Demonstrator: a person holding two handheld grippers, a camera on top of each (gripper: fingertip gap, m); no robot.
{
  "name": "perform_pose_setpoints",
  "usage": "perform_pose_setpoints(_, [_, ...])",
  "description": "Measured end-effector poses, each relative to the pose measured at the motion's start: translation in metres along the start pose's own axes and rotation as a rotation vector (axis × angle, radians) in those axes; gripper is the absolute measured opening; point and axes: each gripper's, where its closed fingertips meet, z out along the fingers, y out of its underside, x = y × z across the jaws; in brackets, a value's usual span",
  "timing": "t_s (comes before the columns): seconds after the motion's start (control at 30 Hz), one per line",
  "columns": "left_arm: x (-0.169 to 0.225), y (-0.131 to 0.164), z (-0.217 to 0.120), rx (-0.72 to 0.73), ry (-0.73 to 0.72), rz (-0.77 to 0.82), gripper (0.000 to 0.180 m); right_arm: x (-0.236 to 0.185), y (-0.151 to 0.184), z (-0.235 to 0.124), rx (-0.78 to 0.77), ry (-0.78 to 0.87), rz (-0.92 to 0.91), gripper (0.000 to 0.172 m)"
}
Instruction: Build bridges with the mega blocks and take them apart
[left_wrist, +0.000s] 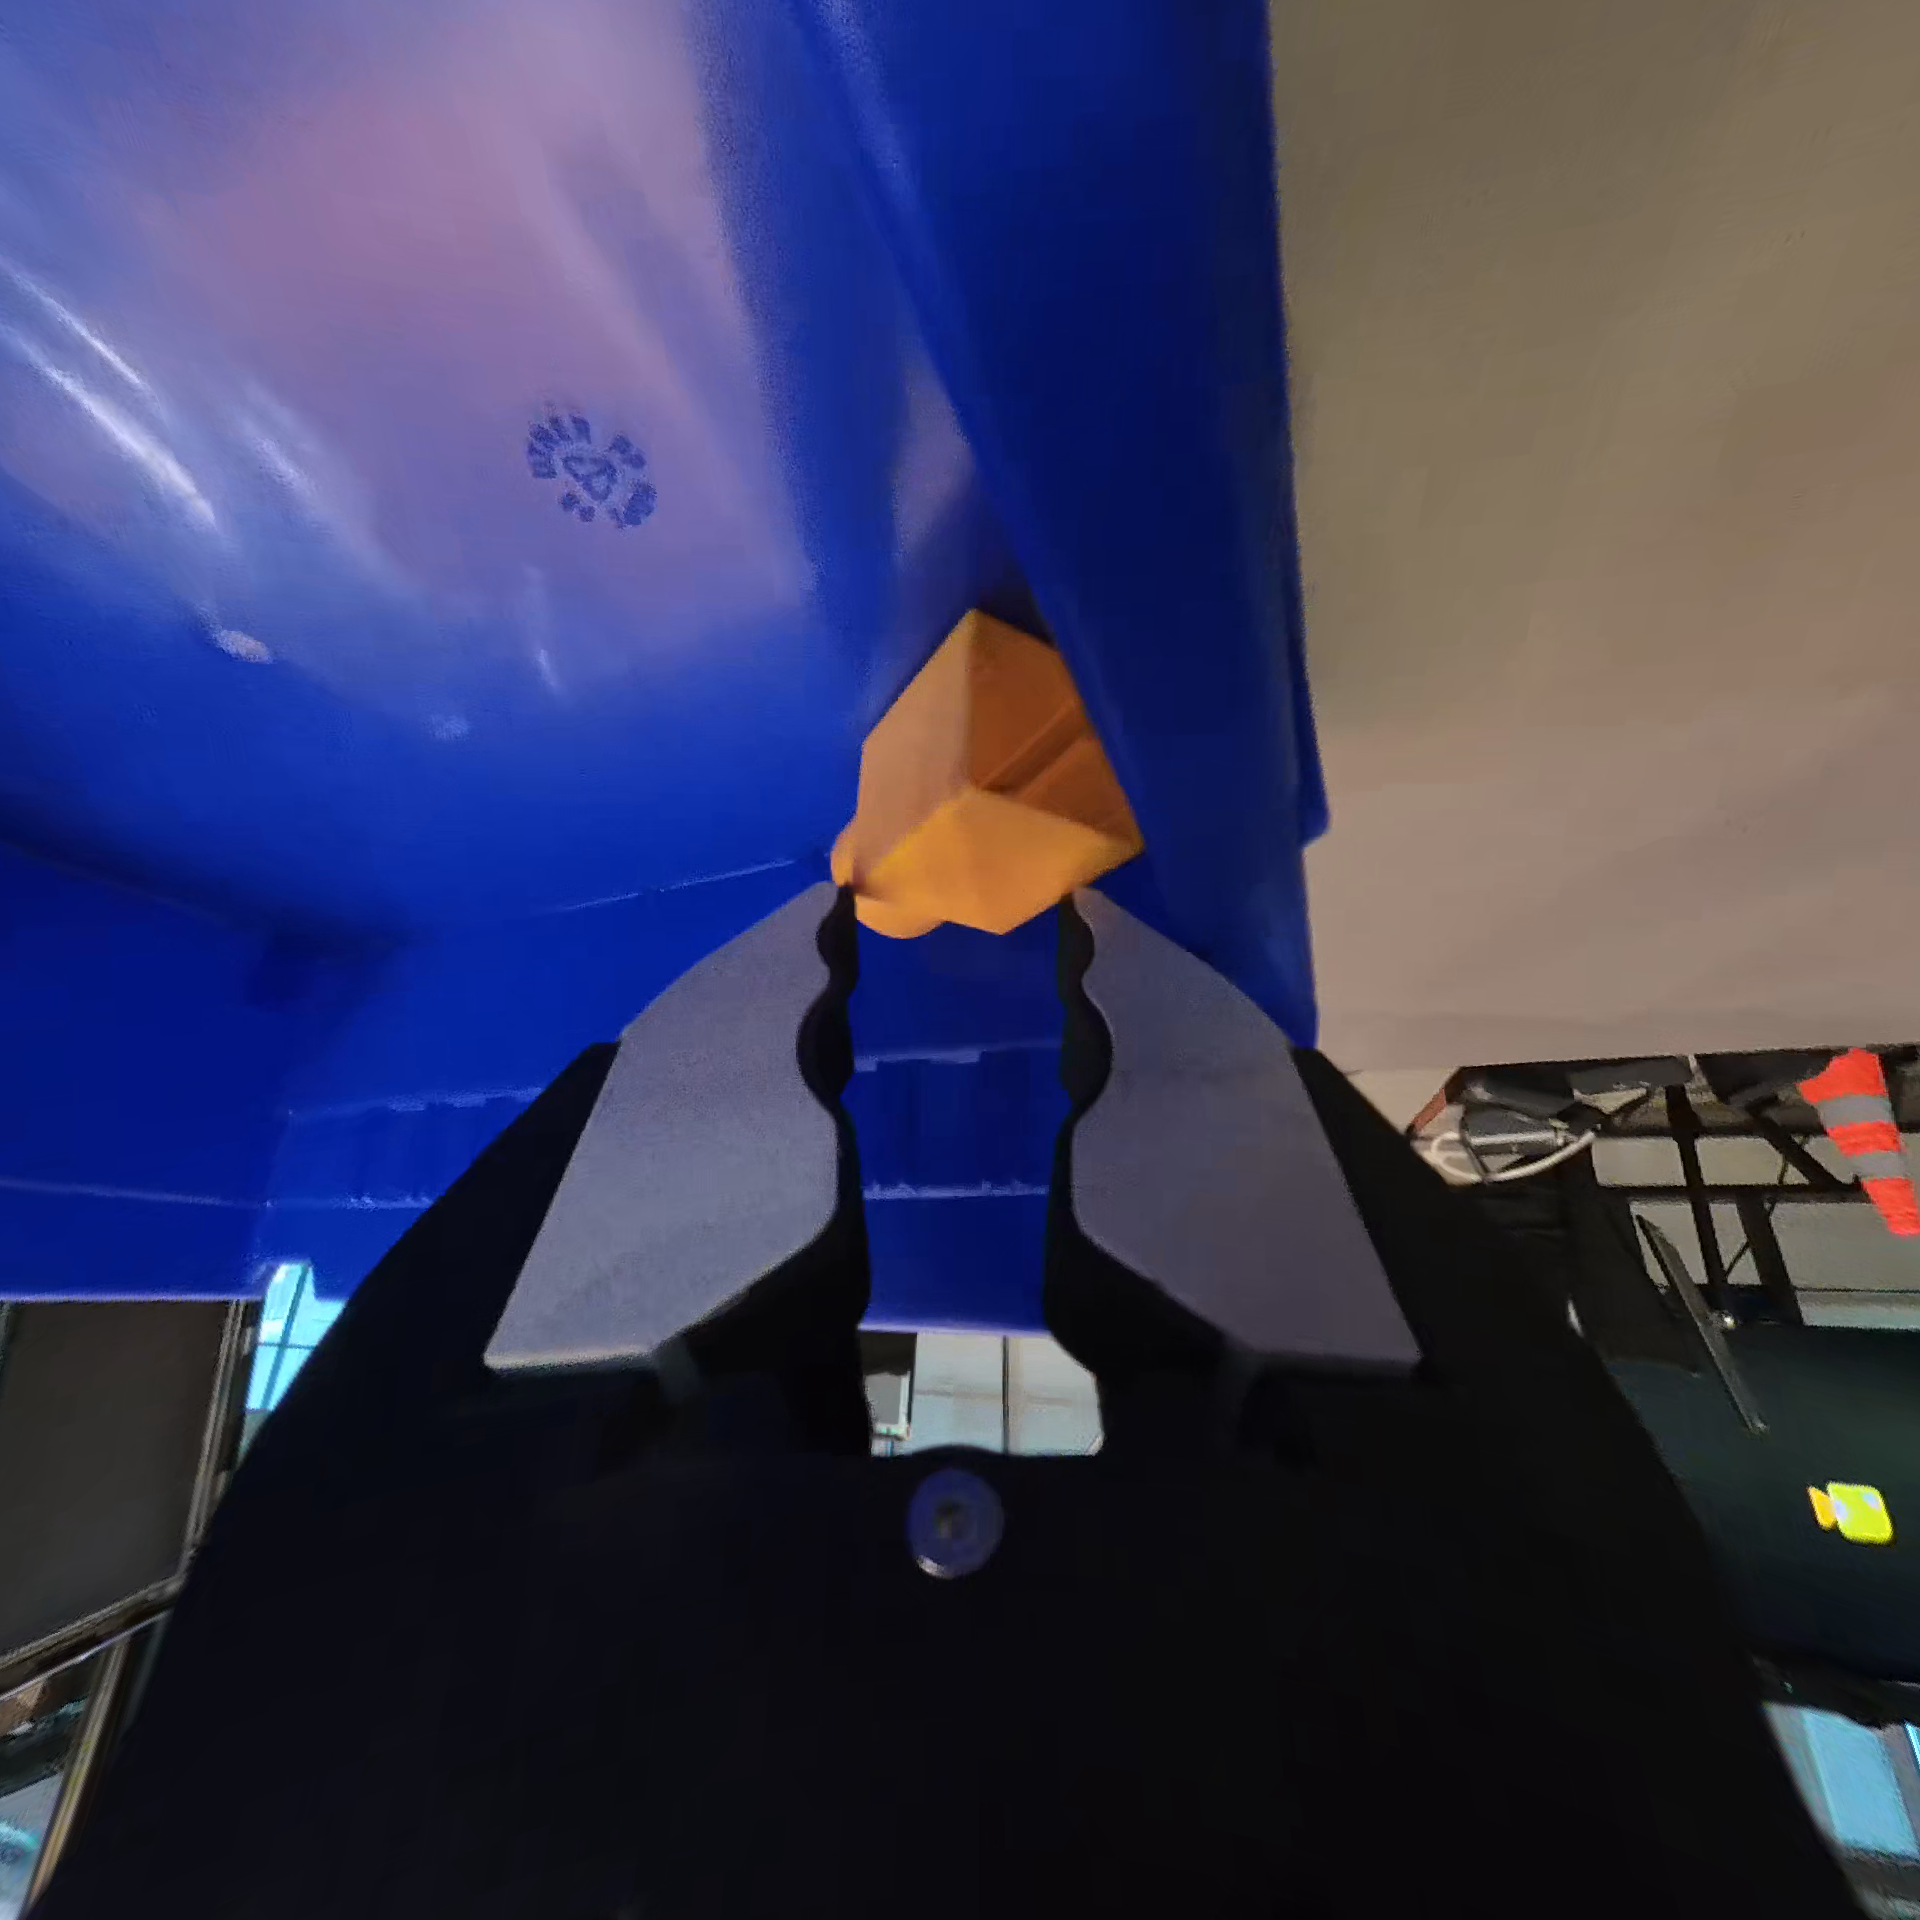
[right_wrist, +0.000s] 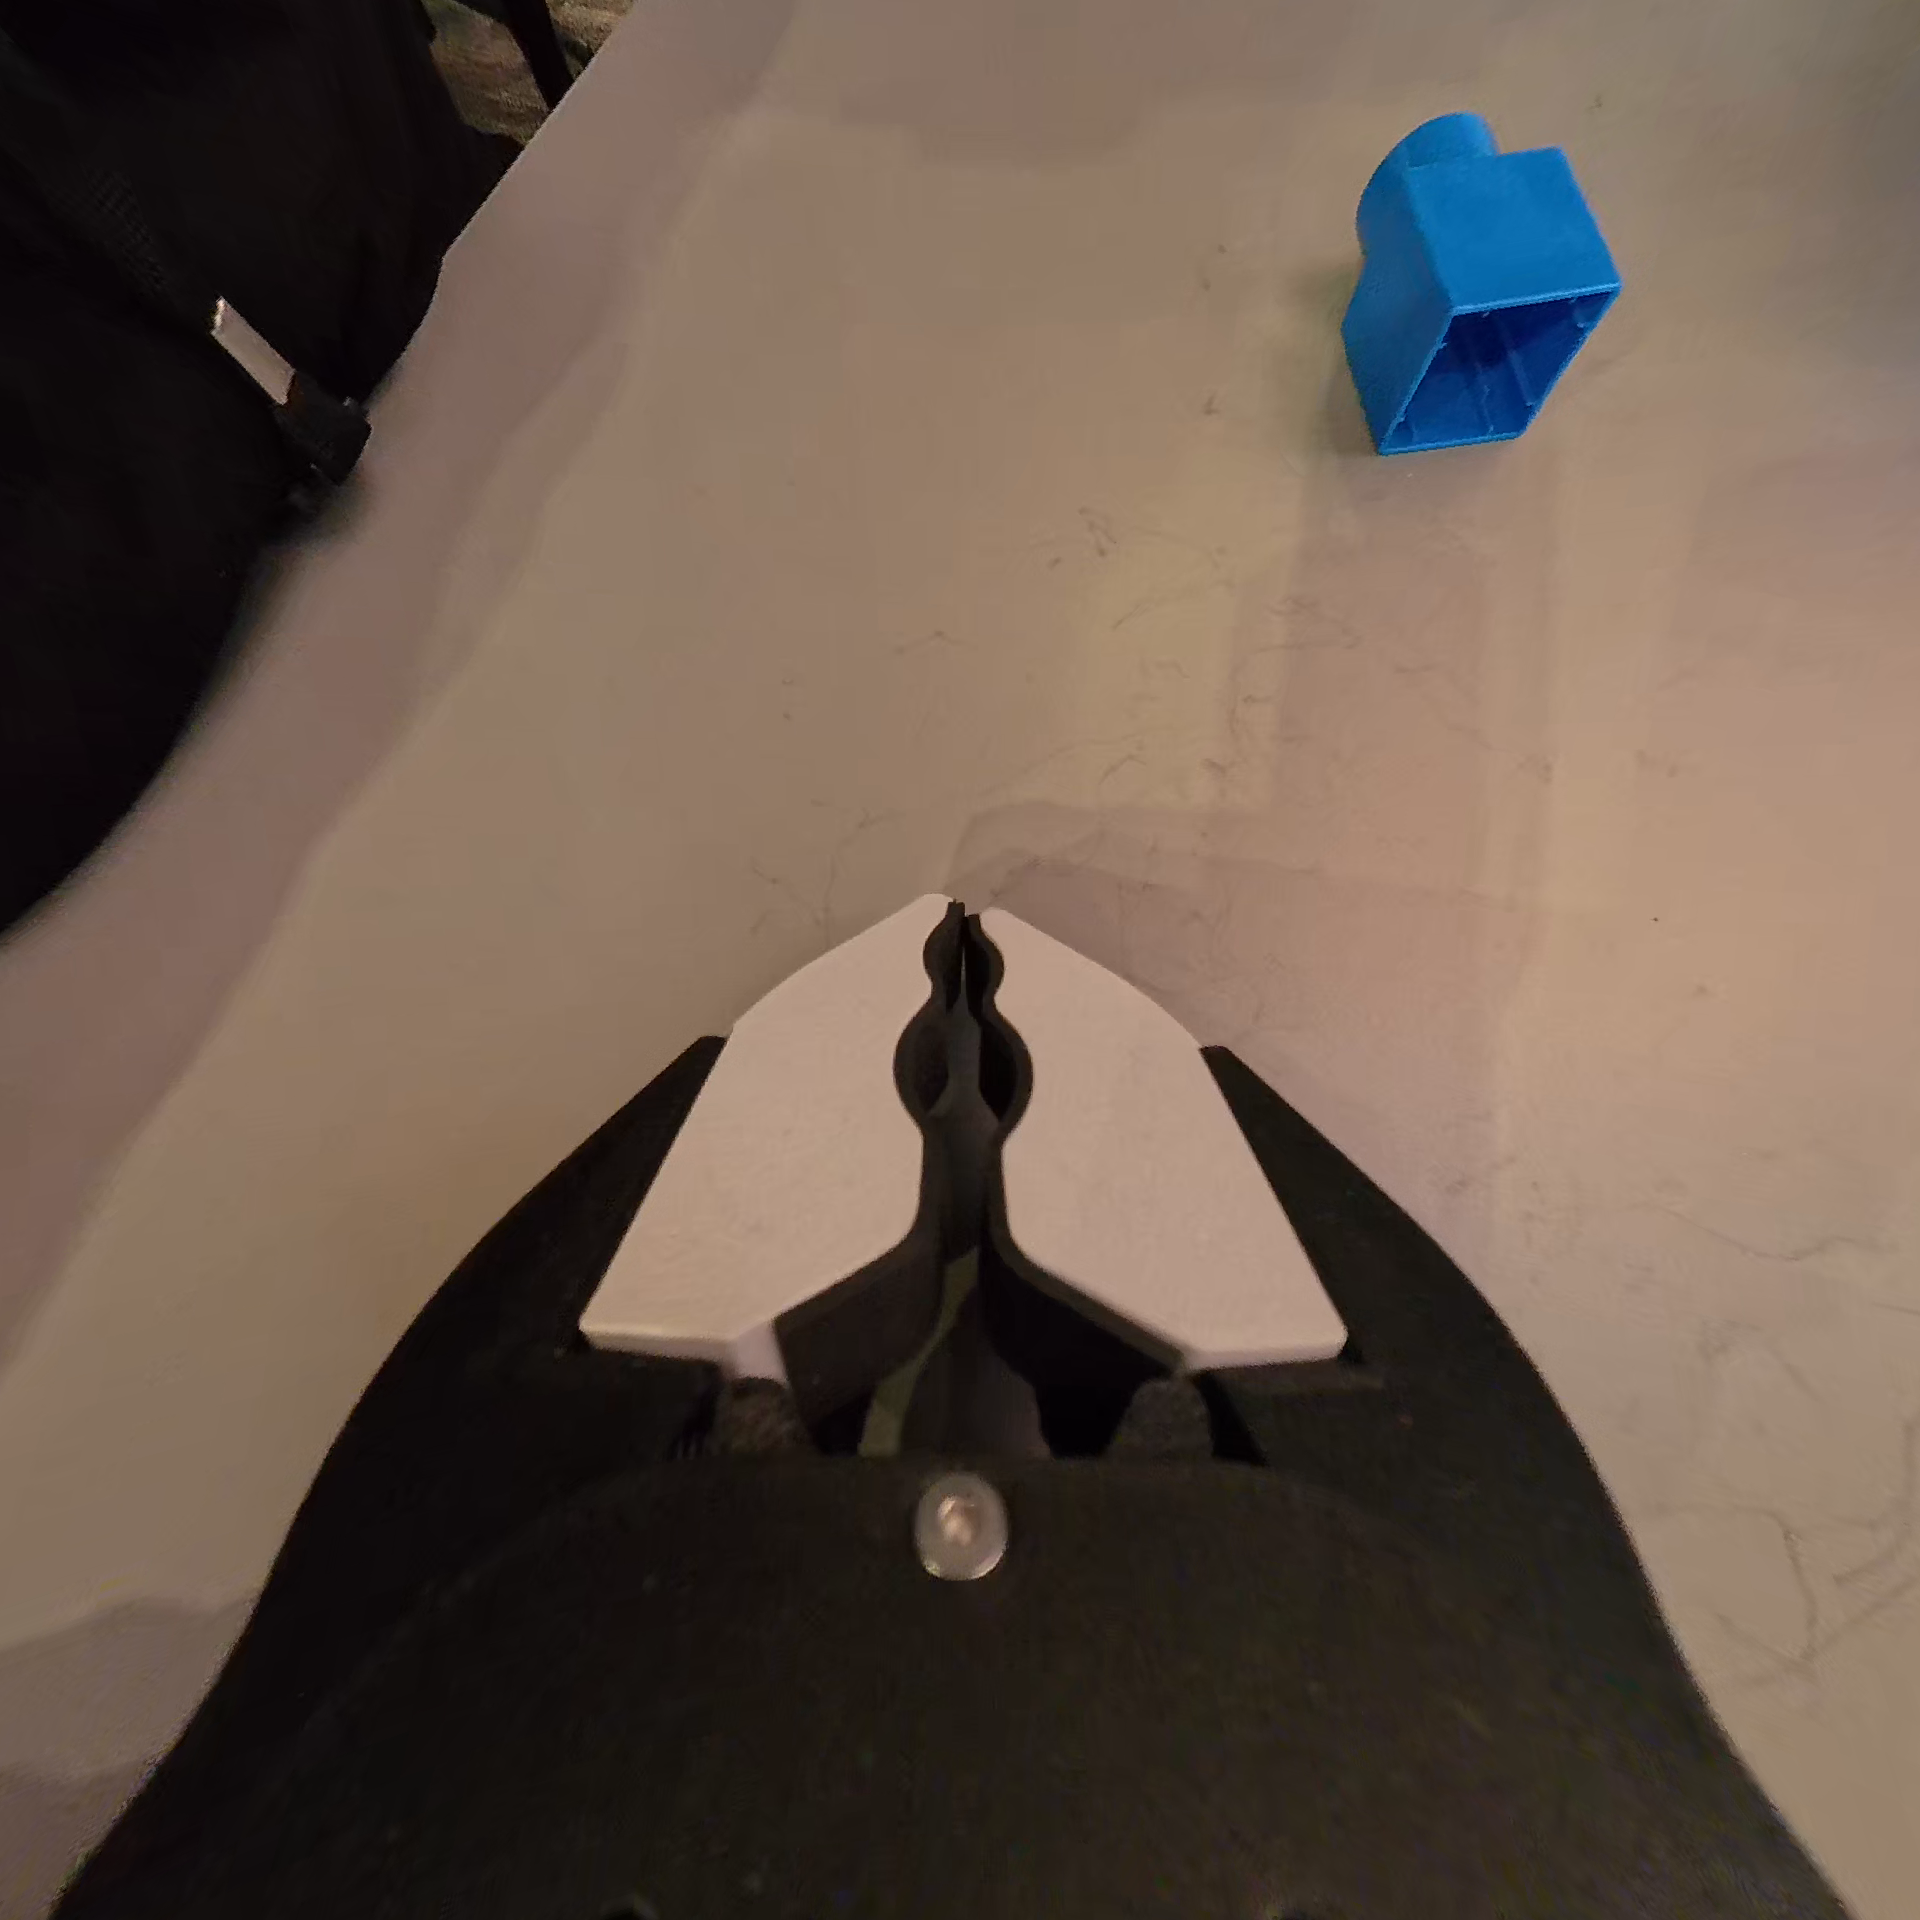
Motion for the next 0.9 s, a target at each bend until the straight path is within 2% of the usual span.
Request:
perform_pose_setpoints(0.1, [-0.005,-0.003,-0.002,0.028,0.000,-0.041,0.033,0.000,0.000,0.000,0.003,-0.001,0.000,0.000])
perform_pose_setpoints(0.13, [-0.006,-0.006,-0.004,0.064,0.007,-0.097,0.027,0.000,0.000,0.000,0.004,-0.001,0.000,0.000])
perform_pose_setpoints(0.2, [-0.012,-0.014,-0.013,0.145,0.020,-0.217,0.000,0.000,0.000,0.000,0.004,0.001,0.001,0.000])
perform_pose_setpoints(0.3, [-0.010,-0.030,-0.018,0.245,0.150,-0.407,0.000,0.000,0.000,0.000,0.003,0.000,0.001,0.000])
perform_pose_setpoints(0.37, [-0.014,-0.024,-0.009,0.193,0.103,-0.392,0.024,0.000,0.000,0.000,0.001,0.001,-0.001,0.000])
perform_pose_setpoints(0.43, [-0.019,-0.026,-0.008,0.215,0.073,-0.400,0.054,0.000,0.000,0.000,0.001,0.002,-0.002,0.000])
perform_pose_setpoints(0.53, [-0.036,-0.039,-0.027,0.346,-0.102,-0.296,0.062,0.000,0.000,0.000,0.002,-0.001,0.000,0.000])
perform_pose_setpoints(0.6, [-0.038,-0.052,-0.039,0.398,-0.147,-0.228,0.056,0.000,-0.001,-0.001,0.006,-0.004,0.003,0.000])
perform_pose_setpoints(0.67, [-0.041,-0.057,-0.038,0.380,-0.181,-0.160,0.051,0.000,-0.001,-0.001,0.006,-0.007,0.004,0.000])
perform_pose_setpoints(0.73, [-0.041,-0.064,-0.036,0.399,-0.158,-0.130,0.043,0.000,0.000,-0.001,0.005,-0.007,0.003,0.000])
perform_pose_setpoints(0.83, [-0.042,-0.072,-0.031,0.419,-0.119,-0.119,0.035,0.000,0.000,0.000,0.002,-0.005,0.001,0.000])
perform_pose_setpoints(0.9, [-0.044,-0.074,-0.034,0.448,-0.082,-0.185,0.035,0.000,0.000,-0.001,0.005,-0.006,0.001,0.000])
